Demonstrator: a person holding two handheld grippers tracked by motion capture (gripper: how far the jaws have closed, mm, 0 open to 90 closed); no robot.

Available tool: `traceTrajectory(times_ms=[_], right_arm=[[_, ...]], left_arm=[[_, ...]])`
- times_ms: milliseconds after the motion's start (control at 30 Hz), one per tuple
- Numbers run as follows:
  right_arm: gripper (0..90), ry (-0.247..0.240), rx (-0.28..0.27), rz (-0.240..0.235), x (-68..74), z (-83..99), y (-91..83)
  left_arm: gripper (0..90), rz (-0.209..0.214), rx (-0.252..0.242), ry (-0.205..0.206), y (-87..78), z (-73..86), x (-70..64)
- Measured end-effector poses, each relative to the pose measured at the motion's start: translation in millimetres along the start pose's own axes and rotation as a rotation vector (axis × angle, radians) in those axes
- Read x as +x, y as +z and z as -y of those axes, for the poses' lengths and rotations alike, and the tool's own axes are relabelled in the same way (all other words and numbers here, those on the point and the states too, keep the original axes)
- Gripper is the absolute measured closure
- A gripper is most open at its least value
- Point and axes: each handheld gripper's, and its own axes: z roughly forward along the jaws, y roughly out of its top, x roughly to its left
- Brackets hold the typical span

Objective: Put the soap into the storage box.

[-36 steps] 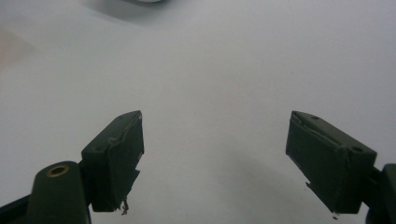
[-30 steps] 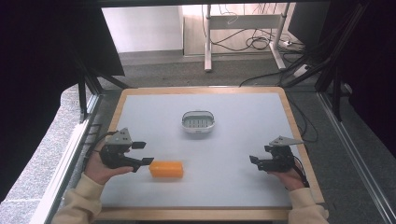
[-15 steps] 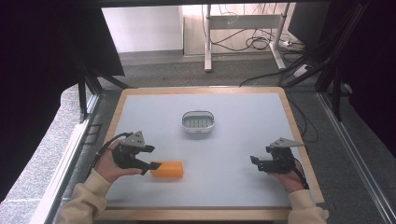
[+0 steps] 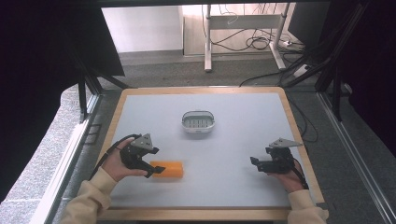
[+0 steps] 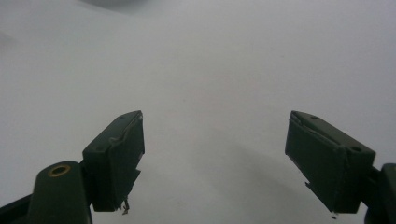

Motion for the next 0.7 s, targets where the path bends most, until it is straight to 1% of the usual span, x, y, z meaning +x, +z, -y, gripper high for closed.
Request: traceTrajectory(times_ms=[100,133,267,300,367,400,500,533,567,667,700], right_arm=[[20.0,-0.005,-0.007,-0.007,0.1,0.1,-0.4],[20.0,-0.009,-0.011,-0.009,0.1,0.0,-0.6],[20.0,-0.007,-0.006,-0.008,0.3,0.2,-0.3],[20.0,-0.007,-0.006,-0.008,0.3,0.2,-0.3],[20.0,-0.006,-0.004,-0.008,0.3,0.4,0.1],[20.0,-0.010,-0.003,-0.007,0.5,0.6,0.6],[20.0,-0.011,-0.001,-0.008,1.3,0.7,1.2],[20.0,-0.013,-0.002,-0.007,1.4,0.7,1.3],[20.0,-0.013,-0.001,-0.007,1.5,0.7,1.3],[20.0,-0.011,0.001,-0.002,1.4,0.8,1.4],[20.0,-0.011,0.001,-0.002,1.4,0.8,1.4]], left_arm=[[24.5,0.016,0.018,0.010,4.2,-0.2,-0.1],[24.7,0.022,0.039,0.025,8.6,-0.5,-0.6],[25.7,0.030,0.077,0.041,19.5,-0.6,-2.1],[26.3,0.030,0.077,0.041,19.5,-0.6,-2.1],[27.4,0.047,0.093,0.052,25.3,-0.2,-3.0],[27.9,0.048,0.121,0.062,30.6,0.1,-3.7],[29.8,0.059,0.133,0.069,35.1,0.9,-3.5],[30.5,0.061,0.153,0.077,38.7,1.5,-3.1],[31.2,0.060,0.161,0.079,39.5,1.6,-2.4],[34.8,0.061,0.167,0.078,40.3,1.8,-0.9],[34.8,0.060,0.167,0.078,40.6,2.0,-0.2]])
